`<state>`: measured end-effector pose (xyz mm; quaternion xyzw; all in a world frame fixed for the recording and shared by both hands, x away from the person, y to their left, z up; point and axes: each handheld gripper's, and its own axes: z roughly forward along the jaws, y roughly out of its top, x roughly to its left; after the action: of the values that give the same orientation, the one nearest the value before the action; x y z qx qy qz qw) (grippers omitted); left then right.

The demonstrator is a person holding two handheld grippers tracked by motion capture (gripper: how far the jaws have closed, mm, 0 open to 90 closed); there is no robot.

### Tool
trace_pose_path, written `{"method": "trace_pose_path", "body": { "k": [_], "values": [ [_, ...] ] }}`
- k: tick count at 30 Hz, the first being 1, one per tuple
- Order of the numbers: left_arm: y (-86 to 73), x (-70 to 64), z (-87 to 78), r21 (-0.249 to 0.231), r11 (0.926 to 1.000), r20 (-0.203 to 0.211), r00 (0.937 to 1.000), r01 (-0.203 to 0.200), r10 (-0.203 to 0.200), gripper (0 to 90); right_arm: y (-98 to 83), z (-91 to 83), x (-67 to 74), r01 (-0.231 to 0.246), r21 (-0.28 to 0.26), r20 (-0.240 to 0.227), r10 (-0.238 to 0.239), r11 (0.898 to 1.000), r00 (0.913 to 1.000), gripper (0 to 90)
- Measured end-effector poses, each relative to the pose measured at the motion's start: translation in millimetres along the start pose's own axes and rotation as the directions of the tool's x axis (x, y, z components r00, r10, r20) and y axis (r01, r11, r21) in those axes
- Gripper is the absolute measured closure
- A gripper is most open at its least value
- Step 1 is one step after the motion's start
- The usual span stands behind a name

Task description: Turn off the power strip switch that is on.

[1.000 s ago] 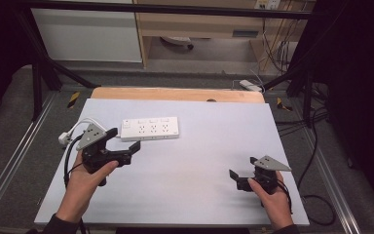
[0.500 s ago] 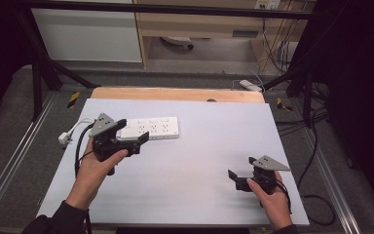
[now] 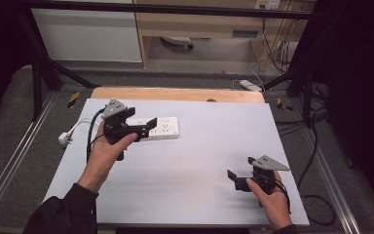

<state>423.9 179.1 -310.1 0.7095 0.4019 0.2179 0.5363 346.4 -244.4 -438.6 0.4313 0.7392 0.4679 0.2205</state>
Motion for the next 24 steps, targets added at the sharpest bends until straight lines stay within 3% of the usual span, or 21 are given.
{"method": "trace_pose_path", "body": {
  "k": [11,24],
  "values": [
    [7.7,9.4,24.2,-0.018,0.9998,-0.026,0.9997,0.001,-0.001,8.2,0.8,0.4,1.2,0.006,-0.003,-0.012,-0.006,1.0,0.9999,3.7],
    [15.9,3.0,47.5,-0.011,0.9994,-0.026,0.9992,-0.033,0.032,8.1,0.5,1.0,3.1,0.004,0.0,-0.017,-0.004,1.0,0.9998,3.5]
  ]
}}
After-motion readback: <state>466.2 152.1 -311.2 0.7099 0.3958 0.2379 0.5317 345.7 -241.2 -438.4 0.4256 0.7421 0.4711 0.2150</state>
